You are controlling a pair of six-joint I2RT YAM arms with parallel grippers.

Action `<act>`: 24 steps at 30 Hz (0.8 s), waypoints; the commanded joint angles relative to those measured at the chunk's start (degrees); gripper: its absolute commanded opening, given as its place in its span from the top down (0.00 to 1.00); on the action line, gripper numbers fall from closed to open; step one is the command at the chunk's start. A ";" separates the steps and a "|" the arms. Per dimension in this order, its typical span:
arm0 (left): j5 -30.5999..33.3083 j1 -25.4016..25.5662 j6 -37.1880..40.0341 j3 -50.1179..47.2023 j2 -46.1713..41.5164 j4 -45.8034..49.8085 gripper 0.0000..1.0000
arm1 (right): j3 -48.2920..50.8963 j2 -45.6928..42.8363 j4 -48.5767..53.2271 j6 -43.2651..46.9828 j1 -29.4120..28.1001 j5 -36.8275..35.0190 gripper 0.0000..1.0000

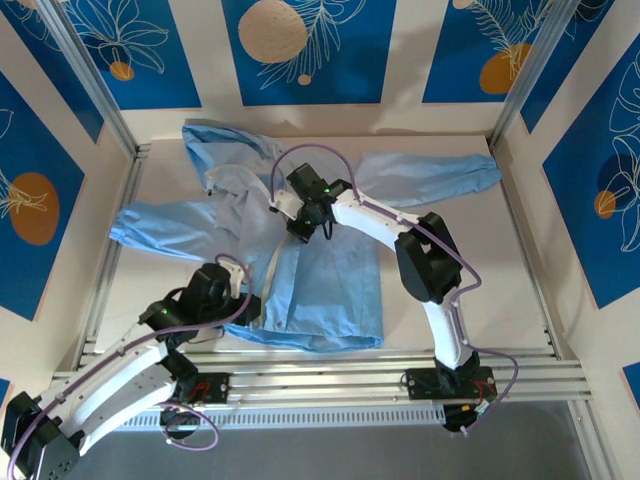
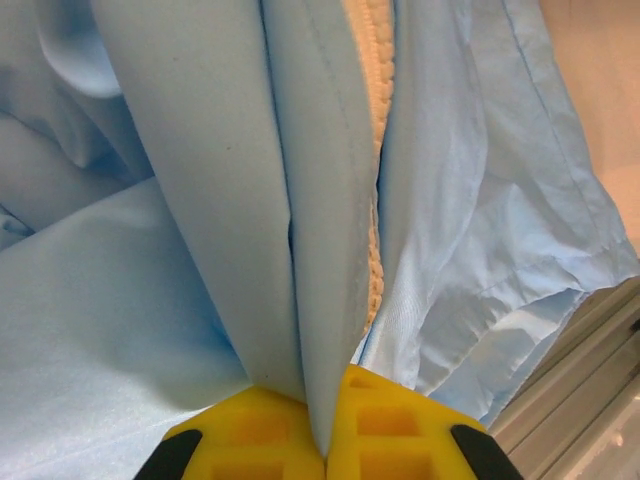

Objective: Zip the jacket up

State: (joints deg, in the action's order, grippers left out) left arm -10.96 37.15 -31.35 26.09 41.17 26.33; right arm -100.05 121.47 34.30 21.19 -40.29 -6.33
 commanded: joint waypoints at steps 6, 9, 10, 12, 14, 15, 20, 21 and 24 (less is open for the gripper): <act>-2.90 -0.12 -0.13 -2.13 -4.57 1.73 1.00 | -6.51 4.49 -0.26 1.98 2.54 -7.49 1.00; -3.10 -0.06 -0.46 -2.60 -5.31 1.99 1.00 | -7.92 5.50 -0.20 2.08 2.94 -7.93 1.00; -3.17 -0.07 -0.63 -2.70 -5.39 1.99 1.00 | -8.34 5.77 -0.20 1.95 3.09 -8.04 1.00; -3.26 -0.06 -0.77 -2.86 -5.31 1.91 1.00 | -9.44 6.46 -0.20 1.95 3.25 -8.51 1.00; -3.36 -0.06 -0.81 -2.88 -5.07 1.73 1.00 | -10.73 7.22 0.09 1.84 3.46 -8.74 1.00; -3.34 -0.07 -0.81 -2.88 -4.97 1.69 1.00 | -11.35 7.61 0.28 1.84 3.54 -8.82 1.00; -3.79 0.03 -0.81 -3.06 -4.91 1.66 1.00 | -14.47 9.59 0.99 1.45 4.14 -9.68 1.00; -4.04 0.03 -0.81 -3.06 -4.96 1.64 1.00 | -15.09 9.88 0.96 1.47 4.25 -10.08 1.00; -4.59 0.01 -1.23 -3.48 -5.29 1.37 1.00 | -16.67 10.70 0.94 1.48 4.73 -10.98 1.00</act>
State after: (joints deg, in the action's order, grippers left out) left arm -12.25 37.15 -31.64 23.46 36.69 26.13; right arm -113.75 130.72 36.71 22.41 -38.30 -11.64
